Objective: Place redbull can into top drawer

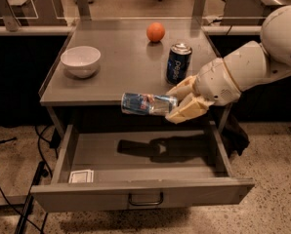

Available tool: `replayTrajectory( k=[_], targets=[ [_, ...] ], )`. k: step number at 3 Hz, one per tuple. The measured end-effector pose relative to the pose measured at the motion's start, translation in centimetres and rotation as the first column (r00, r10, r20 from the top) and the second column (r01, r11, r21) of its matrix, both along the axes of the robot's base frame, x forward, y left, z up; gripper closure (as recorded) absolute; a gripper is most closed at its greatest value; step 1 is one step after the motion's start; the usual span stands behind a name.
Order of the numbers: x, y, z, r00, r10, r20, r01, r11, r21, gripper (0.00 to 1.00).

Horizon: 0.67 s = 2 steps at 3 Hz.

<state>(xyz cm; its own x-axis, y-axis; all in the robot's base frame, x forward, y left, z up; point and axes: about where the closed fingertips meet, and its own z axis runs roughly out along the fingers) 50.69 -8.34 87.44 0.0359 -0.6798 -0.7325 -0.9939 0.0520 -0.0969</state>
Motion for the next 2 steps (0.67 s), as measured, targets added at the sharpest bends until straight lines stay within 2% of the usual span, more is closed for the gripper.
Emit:
replayTrajectory(
  k=[1,2],
  targets=[
    [0.0,0.0,0.0,1.0000,0.000,0.000,0.000,1.000,0.000,1.00],
    [0.0,-0.7,-3.6,0.9991,0.024,0.035,-0.022,0.999,-0.038,1.00]
  ],
)
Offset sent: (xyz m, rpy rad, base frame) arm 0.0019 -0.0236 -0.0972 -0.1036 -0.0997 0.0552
